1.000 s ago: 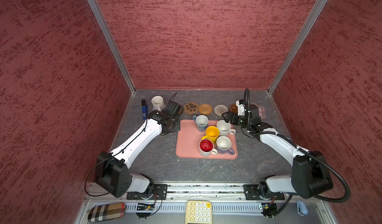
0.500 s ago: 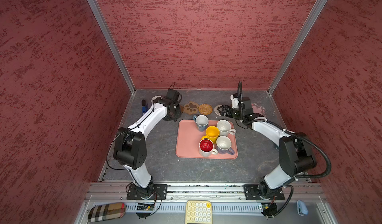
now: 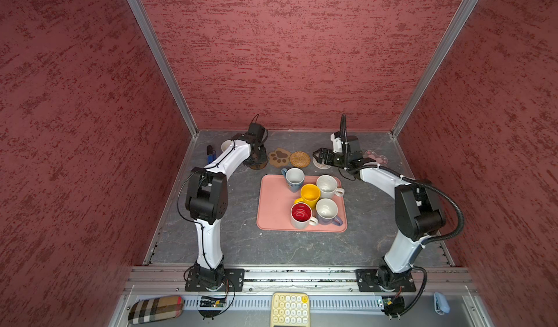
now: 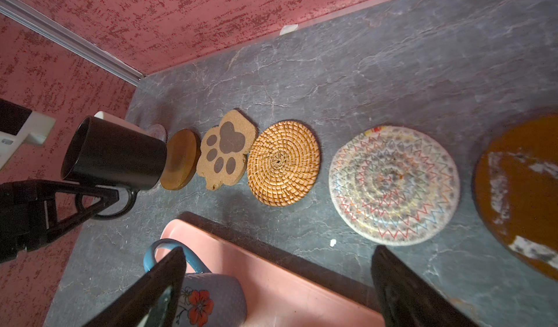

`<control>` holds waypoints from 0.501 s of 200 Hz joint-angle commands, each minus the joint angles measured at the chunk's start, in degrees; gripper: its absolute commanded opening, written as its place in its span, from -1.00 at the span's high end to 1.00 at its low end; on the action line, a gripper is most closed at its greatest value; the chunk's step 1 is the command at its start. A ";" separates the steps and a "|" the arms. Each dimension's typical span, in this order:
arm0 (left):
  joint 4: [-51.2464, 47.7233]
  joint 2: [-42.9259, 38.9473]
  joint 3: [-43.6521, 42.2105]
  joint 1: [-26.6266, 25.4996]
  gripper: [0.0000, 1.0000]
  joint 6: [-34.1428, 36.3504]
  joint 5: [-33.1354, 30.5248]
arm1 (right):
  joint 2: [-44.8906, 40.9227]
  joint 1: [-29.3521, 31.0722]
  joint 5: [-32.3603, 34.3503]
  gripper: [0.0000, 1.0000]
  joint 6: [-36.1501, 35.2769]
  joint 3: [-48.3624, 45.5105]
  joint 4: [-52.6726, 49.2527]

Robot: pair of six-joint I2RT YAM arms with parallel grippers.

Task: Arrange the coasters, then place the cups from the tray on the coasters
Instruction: 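Carry the black mug to the round wooden coaster beside the white mug, then lower the black mug onto the wooden coaster and open the left gripper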

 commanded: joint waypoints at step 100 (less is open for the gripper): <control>4.01 4.90 6.24 1.51 1.00 1.98 -0.17 | 2.60 -0.49 -2.46 -0.93 -2.28 2.49 1.85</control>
